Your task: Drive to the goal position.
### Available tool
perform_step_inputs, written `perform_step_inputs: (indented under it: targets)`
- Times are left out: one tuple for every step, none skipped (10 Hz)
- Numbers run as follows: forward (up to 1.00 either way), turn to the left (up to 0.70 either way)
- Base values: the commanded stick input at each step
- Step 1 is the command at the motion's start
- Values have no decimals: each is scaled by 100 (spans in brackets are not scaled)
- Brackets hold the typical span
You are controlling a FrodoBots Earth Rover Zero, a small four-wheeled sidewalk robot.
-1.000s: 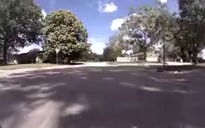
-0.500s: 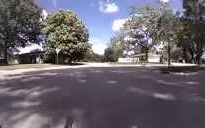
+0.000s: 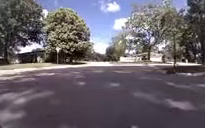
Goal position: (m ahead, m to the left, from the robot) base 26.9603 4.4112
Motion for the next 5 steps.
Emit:
perform_step_inputs:
  targets:
    - [85,0]
    - [85,0]
    - [85,0]
    - [85,0]
    - [85,0]
